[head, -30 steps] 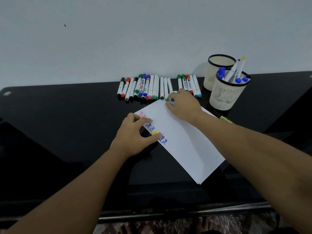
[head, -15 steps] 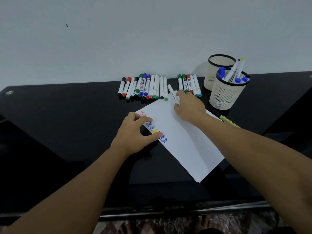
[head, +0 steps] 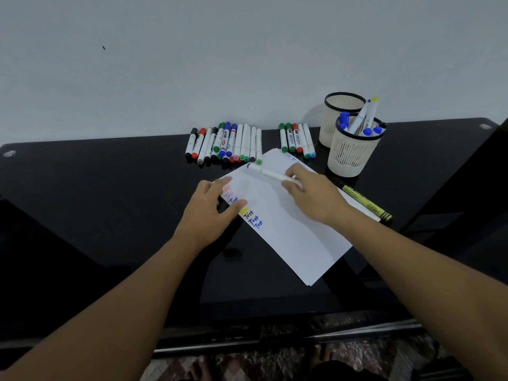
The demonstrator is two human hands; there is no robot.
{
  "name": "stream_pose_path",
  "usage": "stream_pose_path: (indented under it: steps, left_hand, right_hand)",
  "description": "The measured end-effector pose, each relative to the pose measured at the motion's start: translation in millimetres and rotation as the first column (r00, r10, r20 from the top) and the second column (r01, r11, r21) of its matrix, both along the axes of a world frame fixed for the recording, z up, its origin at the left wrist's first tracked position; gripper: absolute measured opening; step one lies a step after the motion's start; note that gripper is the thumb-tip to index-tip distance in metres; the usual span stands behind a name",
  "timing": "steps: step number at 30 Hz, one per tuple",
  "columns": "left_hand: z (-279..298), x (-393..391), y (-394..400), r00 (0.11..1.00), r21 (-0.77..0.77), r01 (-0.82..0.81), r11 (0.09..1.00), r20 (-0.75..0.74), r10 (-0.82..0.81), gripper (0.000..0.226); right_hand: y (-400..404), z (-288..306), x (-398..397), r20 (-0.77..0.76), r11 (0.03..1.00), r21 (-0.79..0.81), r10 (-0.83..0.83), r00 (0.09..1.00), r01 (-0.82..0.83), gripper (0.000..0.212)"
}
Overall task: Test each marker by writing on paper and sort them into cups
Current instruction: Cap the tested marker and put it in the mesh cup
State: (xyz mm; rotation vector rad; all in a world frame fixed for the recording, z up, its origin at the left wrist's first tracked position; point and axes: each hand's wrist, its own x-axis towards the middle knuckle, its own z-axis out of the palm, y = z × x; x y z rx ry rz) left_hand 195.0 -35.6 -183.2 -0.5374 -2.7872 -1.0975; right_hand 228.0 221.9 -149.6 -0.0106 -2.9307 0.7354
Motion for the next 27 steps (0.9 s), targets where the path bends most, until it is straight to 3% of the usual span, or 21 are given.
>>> stream_pose_path:
  steps: [3, 8, 13, 19, 22, 27]
  left_hand:
    - [1.5, 0.7, 1.0, 0.997, -0.034, 0.012, 0.999, -0.071, -0.014, 0.067]
    - [-2.2, 3.7, -0.2, 0.981, -0.074, 0.084, 0.994, -0.167, -0.096, 0.040]
    - [-2.9, 7.3, -1.1, 0.958, -0.057, 0.118, 0.991, -0.257, -0.128, 0.024]
    - [-0.7, 14.1, -1.9, 0.943, 0.004, 0.090, 0.996, -0.322, -0.084, 0.036]
    - [-1.8, 13.0, -1.6, 0.957, 0.005, 0.101, 0.995, -0.273, -0.096, 0.045]
    - [-4.7, 7.0, -2.3, 0.959, -0.020, 0.115, 0.993, -0.257, -0.117, 0.039]
  right_hand:
    - [1.1, 1.7, 8.8, -0.021, 0.972, 0.197, 0.133, 0.991, -0.126, 0.018]
    - [-6.2, 5.6, 8.1, 0.026, 0.941, 0.192, 0.278, 0.960, -0.277, 0.017]
    - [-20.3, 9.6, 3.1, 0.027, 0.835, 0.422, 0.378, 0.925, -0.353, 0.022]
    - [-52.9, 16.3, -5.4, 0.111, 0.861, 0.283, 0.408, 0.906, -0.422, 0.032]
    - [-49.8, 13.6, -4.9, 0.101, 0.863, 0.316, 0.383, 0.918, -0.395, 0.035]
    - [-41.8, 10.3, -5.3, 0.149, 0.847, 0.367, 0.355, 0.923, -0.385, 0.032]
